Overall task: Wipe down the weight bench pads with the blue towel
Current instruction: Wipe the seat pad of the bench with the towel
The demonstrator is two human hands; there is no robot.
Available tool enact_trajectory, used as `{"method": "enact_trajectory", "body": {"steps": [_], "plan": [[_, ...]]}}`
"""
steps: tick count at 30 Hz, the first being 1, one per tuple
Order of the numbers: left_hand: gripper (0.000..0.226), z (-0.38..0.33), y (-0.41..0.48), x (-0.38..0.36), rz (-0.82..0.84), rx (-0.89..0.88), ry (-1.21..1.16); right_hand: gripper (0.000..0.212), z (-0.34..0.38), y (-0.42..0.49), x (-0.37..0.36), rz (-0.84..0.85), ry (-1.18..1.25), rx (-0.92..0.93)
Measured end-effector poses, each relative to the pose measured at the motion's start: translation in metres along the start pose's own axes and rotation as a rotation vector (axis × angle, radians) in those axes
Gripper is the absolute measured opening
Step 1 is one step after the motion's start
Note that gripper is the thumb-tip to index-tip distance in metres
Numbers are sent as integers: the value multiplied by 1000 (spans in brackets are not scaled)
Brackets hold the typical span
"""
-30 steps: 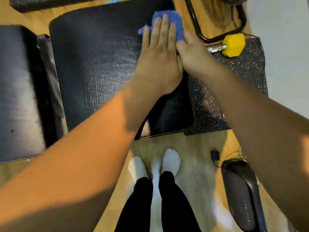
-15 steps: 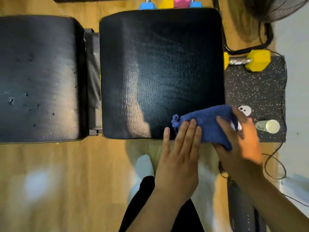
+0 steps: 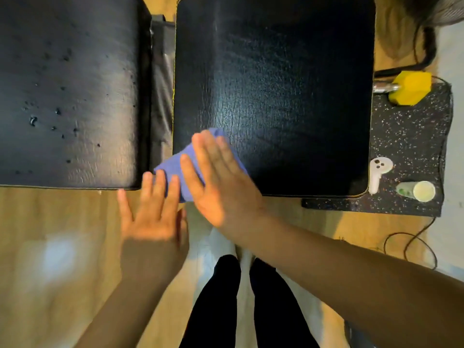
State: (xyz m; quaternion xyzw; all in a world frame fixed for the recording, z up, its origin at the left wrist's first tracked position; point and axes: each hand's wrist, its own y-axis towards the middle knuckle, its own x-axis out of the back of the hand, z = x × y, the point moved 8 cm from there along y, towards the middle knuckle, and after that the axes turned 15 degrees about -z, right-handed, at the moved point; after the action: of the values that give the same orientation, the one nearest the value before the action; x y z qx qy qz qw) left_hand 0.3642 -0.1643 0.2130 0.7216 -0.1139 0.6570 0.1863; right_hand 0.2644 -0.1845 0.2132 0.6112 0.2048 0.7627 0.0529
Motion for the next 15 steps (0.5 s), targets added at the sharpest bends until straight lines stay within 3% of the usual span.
{"method": "enact_trajectory", "body": {"steps": [5,8,12,15], "plan": [[66,25,14,-11,50,131,-234,49,40,26,-38,246,-155,90],[75,5,16,-11,29,246,-419,51,23,19,-22,197,-154,85],[67,-47,23,-5,-96,42,-445,50,-23,0,9,72,-95,-3],[62,-101,37,-1,-37,-64,-471,49,-70,-33,38,113,-176,-48]]}}
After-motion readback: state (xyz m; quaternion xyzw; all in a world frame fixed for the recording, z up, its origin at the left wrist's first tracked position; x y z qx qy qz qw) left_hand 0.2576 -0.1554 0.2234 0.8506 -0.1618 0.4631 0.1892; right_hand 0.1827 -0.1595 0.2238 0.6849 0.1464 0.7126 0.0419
